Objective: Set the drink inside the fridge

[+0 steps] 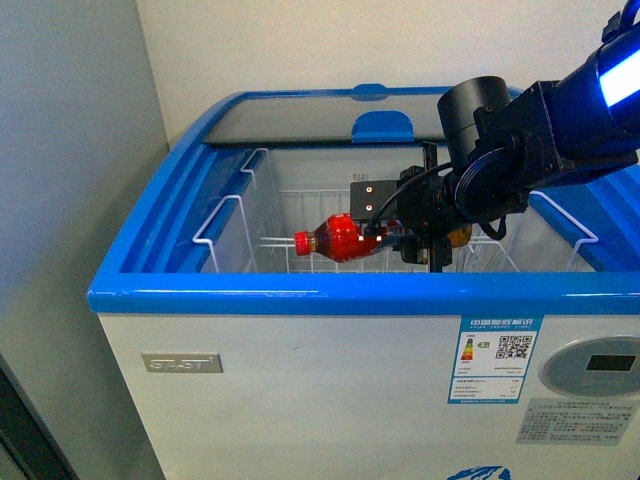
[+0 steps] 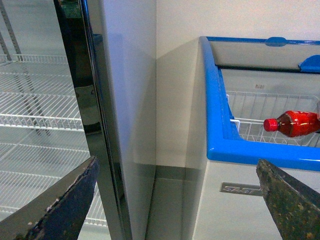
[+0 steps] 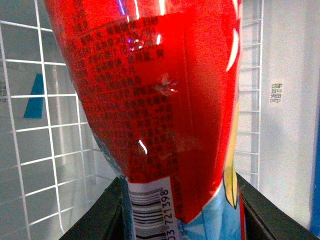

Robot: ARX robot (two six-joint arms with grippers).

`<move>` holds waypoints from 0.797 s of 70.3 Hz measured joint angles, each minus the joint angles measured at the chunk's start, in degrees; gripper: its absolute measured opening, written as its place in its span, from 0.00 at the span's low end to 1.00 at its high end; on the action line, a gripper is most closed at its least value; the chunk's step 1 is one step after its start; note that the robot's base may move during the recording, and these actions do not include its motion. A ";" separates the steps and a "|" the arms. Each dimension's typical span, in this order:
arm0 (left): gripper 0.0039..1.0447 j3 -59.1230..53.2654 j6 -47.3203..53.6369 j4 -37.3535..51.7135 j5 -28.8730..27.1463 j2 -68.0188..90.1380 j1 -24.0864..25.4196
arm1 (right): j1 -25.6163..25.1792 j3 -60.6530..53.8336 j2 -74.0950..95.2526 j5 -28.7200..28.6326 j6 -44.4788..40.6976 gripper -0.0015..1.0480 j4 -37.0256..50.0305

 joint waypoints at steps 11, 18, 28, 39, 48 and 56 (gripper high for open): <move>0.92 0.00 0.00 0.00 0.00 0.00 0.00 | 0.33 -0.02 0.26 -0.02 0.72 0.60 0.17; 0.92 0.00 0.00 0.00 0.00 0.00 0.00 | 0.52 -0.02 -0.04 -0.94 1.66 0.81 0.13; 0.92 0.00 0.02 0.00 0.00 0.00 0.00 | 0.57 -0.26 -2.08 -1.62 2.45 0.93 0.28; 0.92 0.00 0.02 0.00 0.00 0.00 0.00 | 0.57 -3.04 -6.47 -3.08 5.16 0.93 0.24; 0.92 0.00 0.00 0.00 -0.02 0.00 0.00 | 0.57 -8.26 -11.65 -4.42 7.80 0.93 -0.15; 0.92 0.00 0.00 0.00 0.00 0.00 0.00 | 0.44 -13.29 -16.15 -4.61 9.94 0.93 2.12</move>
